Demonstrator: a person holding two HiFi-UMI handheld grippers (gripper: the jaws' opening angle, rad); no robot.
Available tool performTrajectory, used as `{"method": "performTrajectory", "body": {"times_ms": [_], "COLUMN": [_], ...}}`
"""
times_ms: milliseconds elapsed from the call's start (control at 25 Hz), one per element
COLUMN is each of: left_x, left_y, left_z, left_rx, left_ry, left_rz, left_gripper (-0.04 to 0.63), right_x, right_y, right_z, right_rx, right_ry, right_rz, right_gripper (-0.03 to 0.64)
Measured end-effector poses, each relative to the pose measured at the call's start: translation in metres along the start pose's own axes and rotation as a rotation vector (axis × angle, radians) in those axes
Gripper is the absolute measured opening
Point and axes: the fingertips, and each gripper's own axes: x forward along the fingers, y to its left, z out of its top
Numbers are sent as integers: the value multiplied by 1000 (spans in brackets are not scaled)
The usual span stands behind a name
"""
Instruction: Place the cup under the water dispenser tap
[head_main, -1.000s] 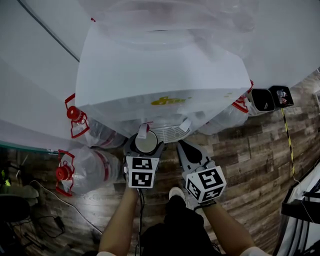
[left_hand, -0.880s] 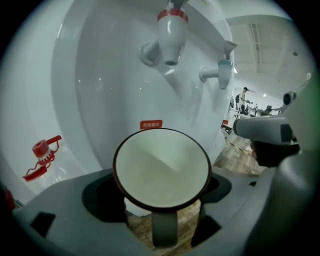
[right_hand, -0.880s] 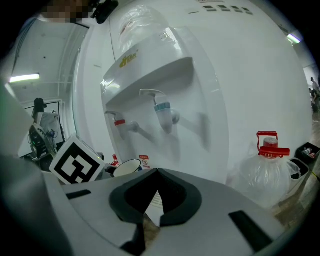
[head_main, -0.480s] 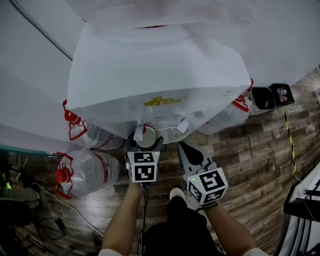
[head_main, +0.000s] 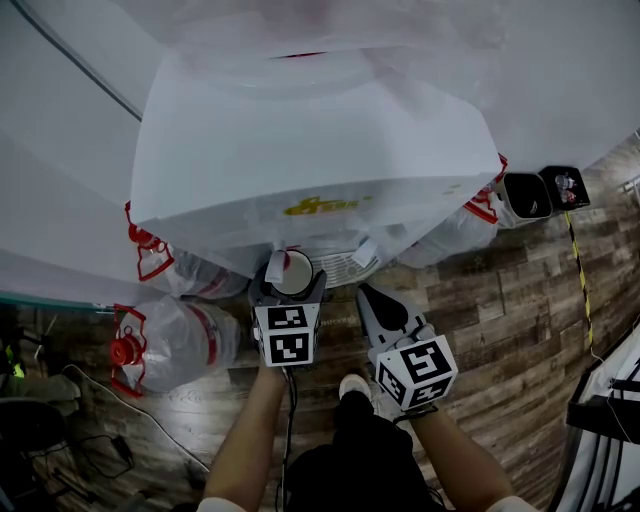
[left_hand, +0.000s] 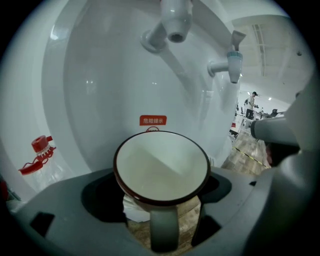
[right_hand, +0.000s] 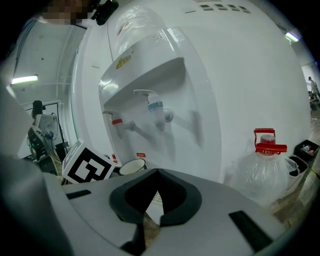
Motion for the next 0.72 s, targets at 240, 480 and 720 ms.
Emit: {"method": "performTrajectory", "body": {"times_ms": [240, 480, 720], "left_x": [-2, -13, -50], "left_y": [-1, 0, -12], "left_z": [3, 5, 16], "left_rx": [7, 27, 27], "left_ry": [-18, -17, 7], "left_rz": [13, 28, 0], "left_gripper": [442, 443, 443], "right_x": [-4, -17, -47], "right_y": [6, 8, 17], "right_z": [-4, -1, 16], "right_rx": [-11, -34, -20], "right_ry": [11, 29, 44], "right_rz": [18, 19, -9], "right_gripper": [21, 21, 20]}}
